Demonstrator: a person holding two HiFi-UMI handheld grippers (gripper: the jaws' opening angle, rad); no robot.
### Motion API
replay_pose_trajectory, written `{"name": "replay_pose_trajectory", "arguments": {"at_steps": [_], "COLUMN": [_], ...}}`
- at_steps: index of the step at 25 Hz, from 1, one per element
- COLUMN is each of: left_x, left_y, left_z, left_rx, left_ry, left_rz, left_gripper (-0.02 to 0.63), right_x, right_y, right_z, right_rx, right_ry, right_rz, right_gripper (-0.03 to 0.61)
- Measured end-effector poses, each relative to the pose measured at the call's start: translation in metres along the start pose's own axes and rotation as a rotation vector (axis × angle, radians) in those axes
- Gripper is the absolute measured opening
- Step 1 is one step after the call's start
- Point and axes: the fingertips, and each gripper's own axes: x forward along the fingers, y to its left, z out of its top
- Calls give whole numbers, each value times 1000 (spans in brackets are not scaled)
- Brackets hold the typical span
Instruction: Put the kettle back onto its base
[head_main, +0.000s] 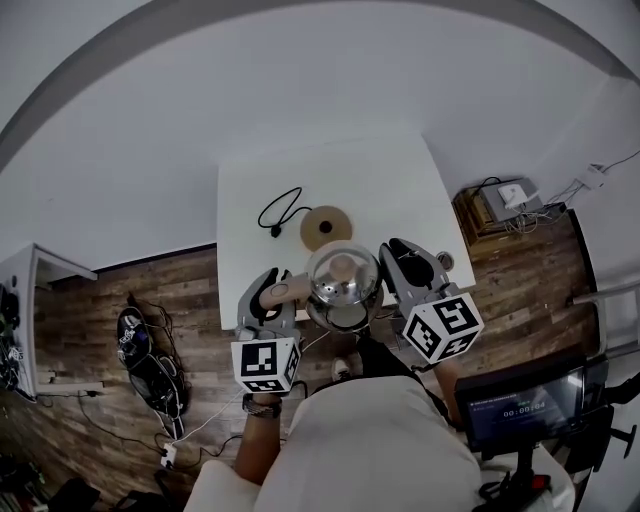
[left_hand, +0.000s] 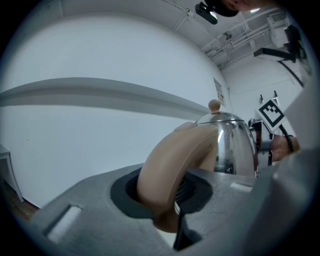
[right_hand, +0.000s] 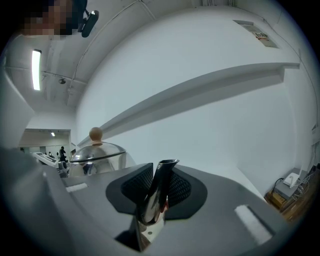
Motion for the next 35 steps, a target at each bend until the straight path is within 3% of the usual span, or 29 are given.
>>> {"name": "replay_pose_trajectory", "arguments": {"at_steps": [4,10,16,23,35], "left_x": [43,50,119,127,187], "left_y": [20,23,54,55,83], "left_z": [-1,-5,-17,-30,-62], "left_rx": [-6,15,37,33,40], "left_ry": [19,-1,31,26,54], "left_rz": [12,25,31,38,45], "left_gripper": [72,72,72,72,72], "right_x": [44,49,118,126,186], "right_y": [-21,-25,-62,-68,-102], "right_z": [2,-7,-21,-29,-57], "right_rx": [1,3,35,12,9], "right_ry": [25,26,83,91,128], "right_rz": [9,28,34,45,28], "right_gripper": [66,64,63,61,61]}}
